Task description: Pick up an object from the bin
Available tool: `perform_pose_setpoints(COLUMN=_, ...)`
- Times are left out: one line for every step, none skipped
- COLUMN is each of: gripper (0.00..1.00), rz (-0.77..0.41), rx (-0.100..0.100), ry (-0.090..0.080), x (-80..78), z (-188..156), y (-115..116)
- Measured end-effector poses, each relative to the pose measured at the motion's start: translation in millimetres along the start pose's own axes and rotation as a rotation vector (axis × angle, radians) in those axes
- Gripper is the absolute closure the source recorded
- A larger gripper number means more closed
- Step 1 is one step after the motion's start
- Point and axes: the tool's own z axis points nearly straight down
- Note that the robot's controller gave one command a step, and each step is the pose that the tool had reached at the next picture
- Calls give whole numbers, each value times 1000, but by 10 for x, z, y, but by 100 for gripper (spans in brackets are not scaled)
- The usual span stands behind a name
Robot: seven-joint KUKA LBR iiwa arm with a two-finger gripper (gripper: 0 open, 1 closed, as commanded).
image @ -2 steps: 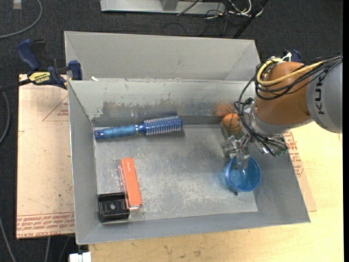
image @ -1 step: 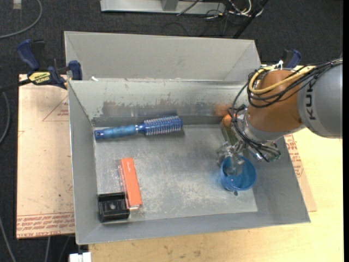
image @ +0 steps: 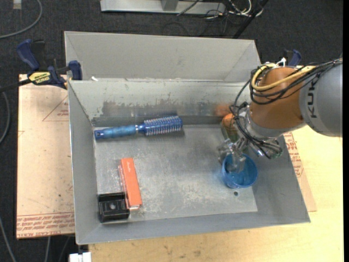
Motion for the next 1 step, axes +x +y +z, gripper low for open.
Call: perform_pose_setpoints(gripper=100, rz=4, rx=3, ry=0, x=78, z=-4, y=-54)
